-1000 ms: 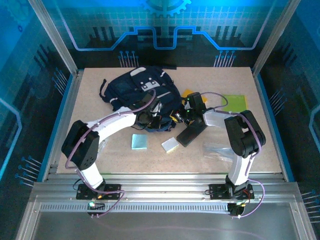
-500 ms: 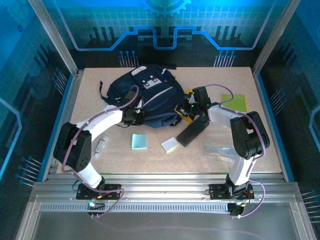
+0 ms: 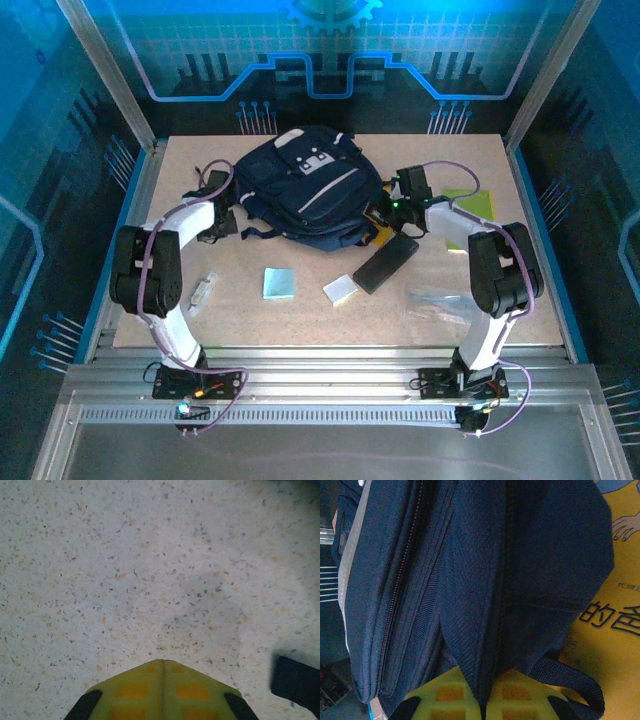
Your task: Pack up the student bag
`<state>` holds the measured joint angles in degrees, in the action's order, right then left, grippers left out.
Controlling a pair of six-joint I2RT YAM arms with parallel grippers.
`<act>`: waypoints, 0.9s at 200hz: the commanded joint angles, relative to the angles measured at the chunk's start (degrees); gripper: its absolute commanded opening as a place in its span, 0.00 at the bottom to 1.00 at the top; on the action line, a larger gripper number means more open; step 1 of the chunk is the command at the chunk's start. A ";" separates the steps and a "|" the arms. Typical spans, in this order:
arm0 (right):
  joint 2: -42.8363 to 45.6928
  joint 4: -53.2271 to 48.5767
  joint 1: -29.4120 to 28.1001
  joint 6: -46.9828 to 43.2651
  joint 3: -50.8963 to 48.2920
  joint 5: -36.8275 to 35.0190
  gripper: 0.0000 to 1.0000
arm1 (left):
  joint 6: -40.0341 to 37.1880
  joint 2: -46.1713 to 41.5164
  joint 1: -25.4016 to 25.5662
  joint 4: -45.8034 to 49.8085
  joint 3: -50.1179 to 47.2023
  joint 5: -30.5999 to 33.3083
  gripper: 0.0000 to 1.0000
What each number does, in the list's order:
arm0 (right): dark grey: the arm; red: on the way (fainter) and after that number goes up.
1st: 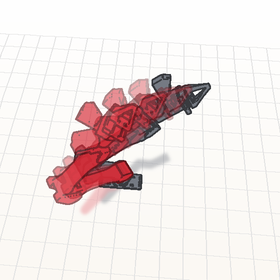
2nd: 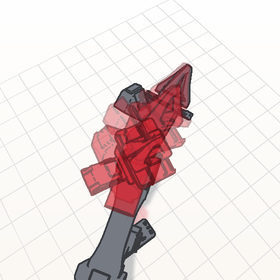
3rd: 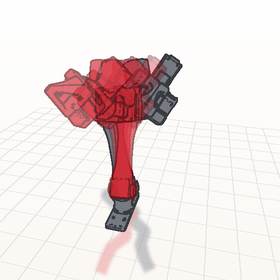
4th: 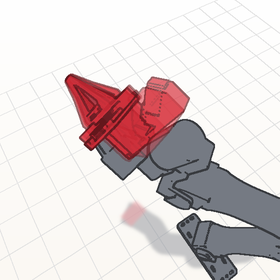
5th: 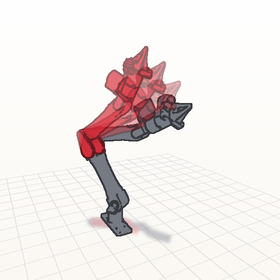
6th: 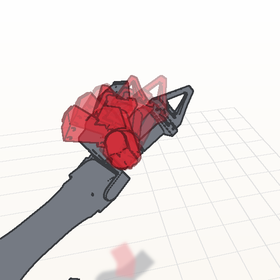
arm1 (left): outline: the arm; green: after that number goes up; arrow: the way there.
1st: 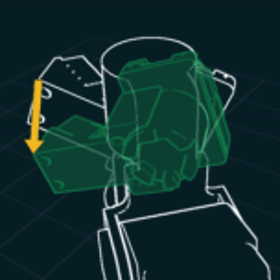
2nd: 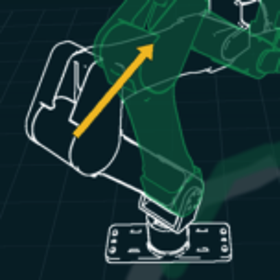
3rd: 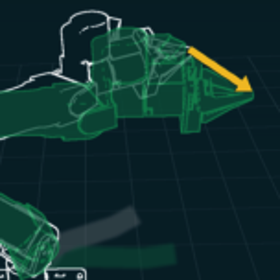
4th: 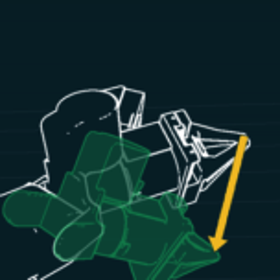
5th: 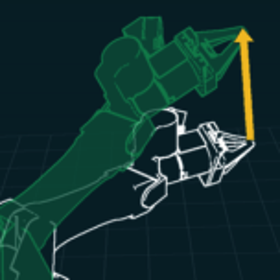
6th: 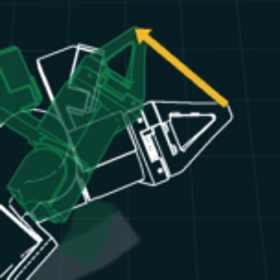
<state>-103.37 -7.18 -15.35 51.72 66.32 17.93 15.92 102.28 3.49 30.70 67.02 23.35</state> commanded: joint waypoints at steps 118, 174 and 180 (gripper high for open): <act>-3.30 14.67 -14.34 16.97 1.53 1.05 0.00 | 13.71 -4.75 6.62 -10.90 -5.59 -10.12 0.77; -5.47 10.21 -17.30 12.65 4.74 6.65 0.17 | 10.68 2.68 4.86 -9.45 4.63 -4.48 0.77; -4.47 7.42 -17.03 10.10 4.99 5.92 0.25 | 10.48 2.46 4.25 -9.25 4.92 -4.30 0.77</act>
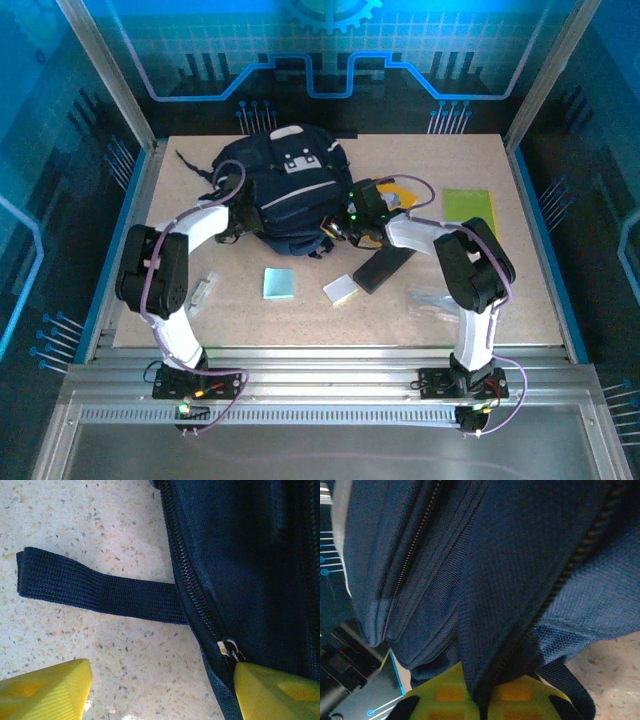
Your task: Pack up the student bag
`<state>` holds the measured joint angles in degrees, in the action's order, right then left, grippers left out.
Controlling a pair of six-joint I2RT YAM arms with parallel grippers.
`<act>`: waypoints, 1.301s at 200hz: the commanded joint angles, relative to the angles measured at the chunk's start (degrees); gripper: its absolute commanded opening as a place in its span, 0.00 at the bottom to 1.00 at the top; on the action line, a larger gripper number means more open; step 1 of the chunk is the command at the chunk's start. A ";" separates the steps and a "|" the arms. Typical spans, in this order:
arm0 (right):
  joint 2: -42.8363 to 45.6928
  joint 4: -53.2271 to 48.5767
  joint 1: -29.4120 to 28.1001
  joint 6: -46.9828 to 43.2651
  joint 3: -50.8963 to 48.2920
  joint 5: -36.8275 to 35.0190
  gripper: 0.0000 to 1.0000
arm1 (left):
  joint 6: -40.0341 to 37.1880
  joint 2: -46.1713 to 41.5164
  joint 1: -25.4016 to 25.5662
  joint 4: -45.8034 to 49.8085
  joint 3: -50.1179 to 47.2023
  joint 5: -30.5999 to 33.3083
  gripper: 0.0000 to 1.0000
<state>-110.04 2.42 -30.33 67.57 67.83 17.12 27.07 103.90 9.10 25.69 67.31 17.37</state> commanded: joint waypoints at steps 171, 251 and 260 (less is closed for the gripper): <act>2.23 -22.08 25.48 -36.92 5.26 -3.81 0.56 | 14.26 -1.05 29.67 -23.62 6.41 -10.59 0.91; -5.62 -14.76 25.56 -32.46 4.94 -0.20 0.46 | 11.51 23.49 32.23 -17.17 30.08 -7.22 0.85; -5.27 -12.36 25.57 -31.49 3.51 0.59 0.46 | 11.37 24.64 31.99 -15.81 30.04 -5.81 0.85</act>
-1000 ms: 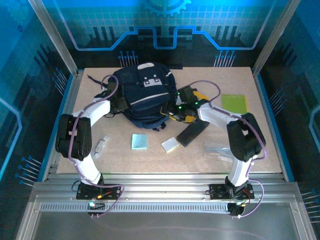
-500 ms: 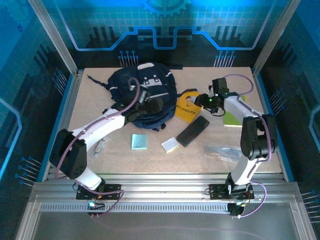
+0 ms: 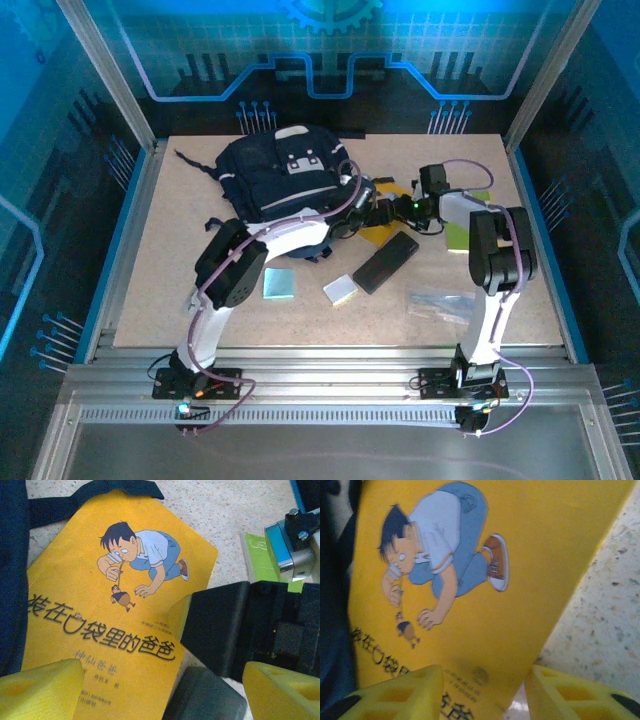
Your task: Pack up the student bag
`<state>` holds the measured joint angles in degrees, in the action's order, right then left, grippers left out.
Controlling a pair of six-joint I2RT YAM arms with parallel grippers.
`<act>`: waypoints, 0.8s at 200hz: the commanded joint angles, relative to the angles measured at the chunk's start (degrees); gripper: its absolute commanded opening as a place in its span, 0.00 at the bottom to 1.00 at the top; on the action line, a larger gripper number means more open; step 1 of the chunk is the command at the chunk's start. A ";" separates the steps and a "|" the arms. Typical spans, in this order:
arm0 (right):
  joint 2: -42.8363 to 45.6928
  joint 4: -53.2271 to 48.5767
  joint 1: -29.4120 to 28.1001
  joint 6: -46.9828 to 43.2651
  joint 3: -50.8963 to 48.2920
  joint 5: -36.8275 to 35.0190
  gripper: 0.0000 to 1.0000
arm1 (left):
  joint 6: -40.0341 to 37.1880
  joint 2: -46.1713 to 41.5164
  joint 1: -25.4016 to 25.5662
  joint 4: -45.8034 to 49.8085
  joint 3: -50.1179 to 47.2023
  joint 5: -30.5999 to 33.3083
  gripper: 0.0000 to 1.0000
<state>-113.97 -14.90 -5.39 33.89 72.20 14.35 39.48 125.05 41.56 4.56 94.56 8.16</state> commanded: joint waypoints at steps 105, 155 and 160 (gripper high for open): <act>4.20 17.41 0.56 9.87 -4.99 13.91 0.35 | 2.67 5.12 -2.98 6.75 -3.13 2.07 0.53; 0.25 16.02 -0.05 9.32 -3.27 13.80 0.23 | 2.00 5.55 -2.98 8.01 -1.24 1.47 0.53; -0.12 15.61 -0.06 9.24 -3.01 13.71 0.23 | 1.98 5.55 -3.05 8.01 -1.14 1.34 0.53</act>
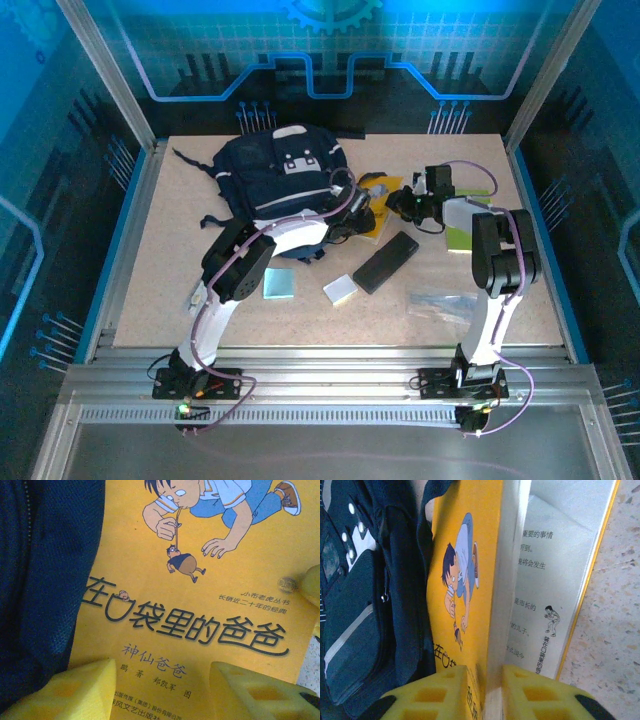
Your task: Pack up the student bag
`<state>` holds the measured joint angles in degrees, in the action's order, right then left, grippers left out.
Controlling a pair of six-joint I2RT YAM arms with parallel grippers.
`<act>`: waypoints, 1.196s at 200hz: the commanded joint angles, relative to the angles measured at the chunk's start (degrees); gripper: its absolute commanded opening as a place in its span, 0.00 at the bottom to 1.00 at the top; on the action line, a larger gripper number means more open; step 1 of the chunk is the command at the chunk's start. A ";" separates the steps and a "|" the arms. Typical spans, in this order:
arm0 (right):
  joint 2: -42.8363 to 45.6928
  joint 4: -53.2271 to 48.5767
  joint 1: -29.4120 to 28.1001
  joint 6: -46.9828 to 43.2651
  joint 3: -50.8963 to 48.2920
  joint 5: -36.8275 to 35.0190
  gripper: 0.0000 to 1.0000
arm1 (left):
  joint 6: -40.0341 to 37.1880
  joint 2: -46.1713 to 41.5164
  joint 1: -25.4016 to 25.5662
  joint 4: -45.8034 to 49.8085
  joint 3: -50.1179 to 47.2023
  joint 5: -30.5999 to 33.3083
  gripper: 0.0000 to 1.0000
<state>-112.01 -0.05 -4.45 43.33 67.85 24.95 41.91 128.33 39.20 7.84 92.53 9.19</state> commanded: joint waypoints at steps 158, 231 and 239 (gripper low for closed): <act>-0.52 -7.79 -0.84 -7.08 5.98 2.34 0.00 | -0.88 -3.04 -4.98 5.90 1.57 -5.42 0.81; 8.14 -11.86 1.16 -10.54 5.31 11.08 0.00 | 1.55 -3.53 -10.29 -0.12 2.35 -12.72 0.87; 9.14 -12.07 1.32 -10.64 4.73 11.37 0.00 | 2.35 -3.66 -10.80 -1.32 1.45 -13.21 0.91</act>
<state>-107.98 -10.37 -4.05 34.94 72.77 31.18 43.42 126.48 32.34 11.38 94.00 -4.95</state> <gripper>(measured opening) 0.062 0.873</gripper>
